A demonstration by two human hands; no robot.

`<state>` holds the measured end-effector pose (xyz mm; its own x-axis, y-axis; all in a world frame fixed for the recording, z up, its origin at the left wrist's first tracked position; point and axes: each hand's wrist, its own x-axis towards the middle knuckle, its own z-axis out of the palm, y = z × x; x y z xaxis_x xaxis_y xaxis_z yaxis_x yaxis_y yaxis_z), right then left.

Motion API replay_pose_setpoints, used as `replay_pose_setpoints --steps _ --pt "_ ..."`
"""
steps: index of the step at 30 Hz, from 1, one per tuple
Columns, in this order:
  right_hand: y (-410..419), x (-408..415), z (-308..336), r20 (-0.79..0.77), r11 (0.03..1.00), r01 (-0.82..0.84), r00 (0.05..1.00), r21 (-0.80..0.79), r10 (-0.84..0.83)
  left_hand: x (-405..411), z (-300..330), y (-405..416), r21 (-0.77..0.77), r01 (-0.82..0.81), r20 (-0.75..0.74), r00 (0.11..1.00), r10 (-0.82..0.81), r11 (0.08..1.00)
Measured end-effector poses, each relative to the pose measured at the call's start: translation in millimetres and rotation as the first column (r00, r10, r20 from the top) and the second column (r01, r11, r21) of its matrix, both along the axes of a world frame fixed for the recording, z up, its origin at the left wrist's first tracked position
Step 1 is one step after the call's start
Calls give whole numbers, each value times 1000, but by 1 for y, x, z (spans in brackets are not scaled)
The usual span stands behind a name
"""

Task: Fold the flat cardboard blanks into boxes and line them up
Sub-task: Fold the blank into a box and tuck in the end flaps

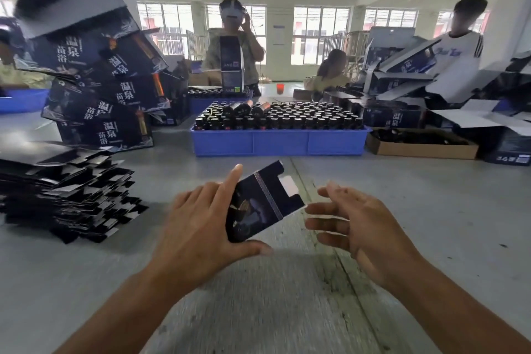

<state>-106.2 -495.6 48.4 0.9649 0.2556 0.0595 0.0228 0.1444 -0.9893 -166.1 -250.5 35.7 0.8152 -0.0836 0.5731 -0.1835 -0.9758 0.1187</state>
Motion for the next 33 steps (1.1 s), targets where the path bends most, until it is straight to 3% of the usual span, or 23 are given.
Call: replay_pose_setpoints --steps 4,9,14,20,27,33 --pt "4 -8 1 153 999 -13 988 -33 18 -5 5 -4 75 -2 70 998 -3 997" --pt "2 -17 10 388 987 3 920 -160 60 -15 6 -13 42 94 51 994 -97 995" --pt "-3 -18 13 368 970 -66 917 -235 152 -20 9 -21 -5 220 49 974 -219 976" --pt "1 -20 11 401 943 -78 892 -322 211 -23 9 -25 -66 231 54 972 -228 971" --pt "3 -22 7 482 904 10 848 -428 219 -23 10 -25 181 225 99 964 -245 957" --pt "5 -22 2 526 886 134 839 -443 136 -25 9 -26 219 229 89 963 -253 949"
